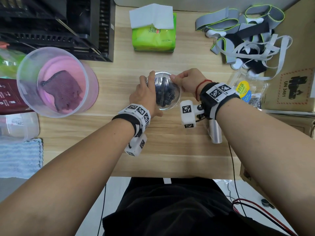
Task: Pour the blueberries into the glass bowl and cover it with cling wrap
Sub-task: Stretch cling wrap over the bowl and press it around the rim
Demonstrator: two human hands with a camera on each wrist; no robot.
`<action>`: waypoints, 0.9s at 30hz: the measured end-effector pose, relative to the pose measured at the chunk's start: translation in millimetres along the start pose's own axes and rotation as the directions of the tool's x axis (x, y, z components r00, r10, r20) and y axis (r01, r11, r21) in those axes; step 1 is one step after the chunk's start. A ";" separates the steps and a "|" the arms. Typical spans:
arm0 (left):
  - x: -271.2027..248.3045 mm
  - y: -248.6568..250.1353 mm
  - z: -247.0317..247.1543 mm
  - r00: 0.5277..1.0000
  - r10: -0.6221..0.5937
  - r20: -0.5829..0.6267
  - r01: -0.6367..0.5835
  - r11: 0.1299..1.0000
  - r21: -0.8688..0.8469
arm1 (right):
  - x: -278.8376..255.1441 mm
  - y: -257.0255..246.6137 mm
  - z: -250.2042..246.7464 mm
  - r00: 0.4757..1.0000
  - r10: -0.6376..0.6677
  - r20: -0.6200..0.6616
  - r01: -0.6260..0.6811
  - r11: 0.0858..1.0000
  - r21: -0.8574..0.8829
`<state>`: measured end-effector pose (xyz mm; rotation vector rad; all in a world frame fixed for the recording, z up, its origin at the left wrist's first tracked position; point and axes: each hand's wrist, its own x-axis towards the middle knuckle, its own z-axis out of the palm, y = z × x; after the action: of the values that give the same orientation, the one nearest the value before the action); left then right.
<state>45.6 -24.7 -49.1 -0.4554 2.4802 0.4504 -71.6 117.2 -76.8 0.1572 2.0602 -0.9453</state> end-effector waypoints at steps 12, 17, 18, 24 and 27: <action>-0.1 -28.0 -6.9 0.997 -0.081 0.015 0.073 0.794 -0.603 | -2.2 7.6 3.0 0.998 -0.023 -0.067 0.025 0.999 0.037; 12.9 -40.9 -2.5 0.968 -0.246 0.048 0.193 0.606 -0.772 | -1.6 8.5 4.3 0.993 -0.031 -0.112 0.032 0.999 0.013; 16.1 -41.7 -1.1 0.966 -0.248 0.068 0.203 0.572 -0.795 | -1.9 8.6 4.5 0.993 -0.037 -0.115 0.038 0.999 0.002; 21.7 -52.9 4.2 0.987 -0.132 0.088 0.155 0.674 -0.723 | -4.2 7.0 4.0 0.990 -0.079 -0.119 0.074 0.996 -0.048; 18.5 -56.0 4.5 0.991 -0.131 0.029 0.113 0.698 -0.707 | -7.3 5.4 2.6 0.989 -0.095 -0.118 0.086 0.993 -0.075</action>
<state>56.5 -76.5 -75.5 -0.9234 2.1884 1.3695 -63.1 120.8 -75.3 0.0864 2.2252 -0.9374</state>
